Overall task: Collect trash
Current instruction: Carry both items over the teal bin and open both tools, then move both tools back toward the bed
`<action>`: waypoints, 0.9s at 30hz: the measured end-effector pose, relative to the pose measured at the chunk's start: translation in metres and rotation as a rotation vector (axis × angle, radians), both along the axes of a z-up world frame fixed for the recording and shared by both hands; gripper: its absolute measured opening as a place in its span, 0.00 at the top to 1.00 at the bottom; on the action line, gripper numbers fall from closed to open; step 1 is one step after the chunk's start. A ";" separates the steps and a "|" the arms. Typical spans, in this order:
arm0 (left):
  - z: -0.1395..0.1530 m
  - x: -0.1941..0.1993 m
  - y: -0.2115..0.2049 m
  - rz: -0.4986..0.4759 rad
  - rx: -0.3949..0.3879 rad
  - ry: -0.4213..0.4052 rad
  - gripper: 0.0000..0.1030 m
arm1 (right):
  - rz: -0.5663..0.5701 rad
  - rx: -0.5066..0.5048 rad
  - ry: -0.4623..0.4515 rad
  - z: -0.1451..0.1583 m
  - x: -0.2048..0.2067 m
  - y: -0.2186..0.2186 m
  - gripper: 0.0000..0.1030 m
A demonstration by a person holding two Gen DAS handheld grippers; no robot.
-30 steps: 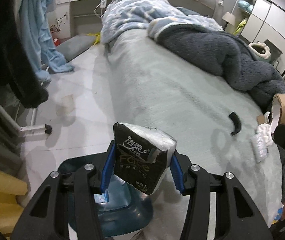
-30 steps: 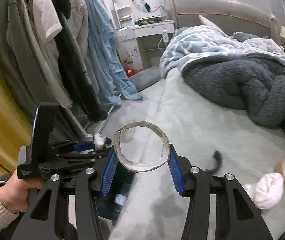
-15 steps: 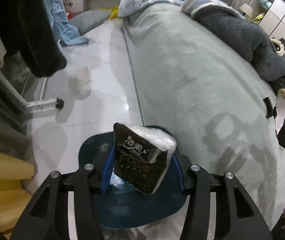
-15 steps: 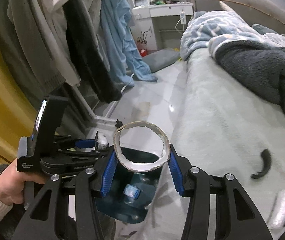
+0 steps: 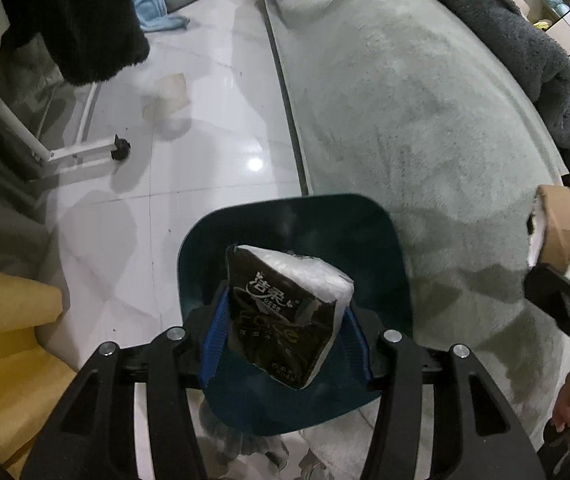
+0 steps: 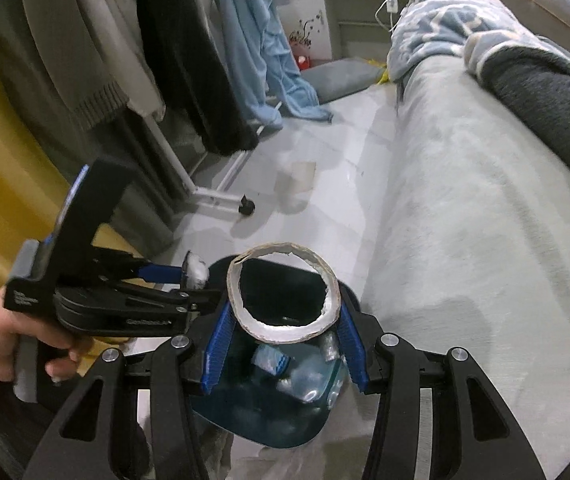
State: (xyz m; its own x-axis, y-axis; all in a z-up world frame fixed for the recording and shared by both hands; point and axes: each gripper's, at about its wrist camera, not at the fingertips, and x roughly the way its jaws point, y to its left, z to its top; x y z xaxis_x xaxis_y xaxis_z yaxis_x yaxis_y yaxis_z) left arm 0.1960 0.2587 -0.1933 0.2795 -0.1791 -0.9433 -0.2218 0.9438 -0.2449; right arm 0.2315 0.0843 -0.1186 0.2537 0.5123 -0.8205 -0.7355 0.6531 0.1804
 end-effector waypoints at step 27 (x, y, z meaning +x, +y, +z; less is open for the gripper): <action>0.080 -0.015 0.026 0.083 0.059 -0.362 0.11 | 0.087 -0.208 0.090 -0.068 -0.027 0.035 0.51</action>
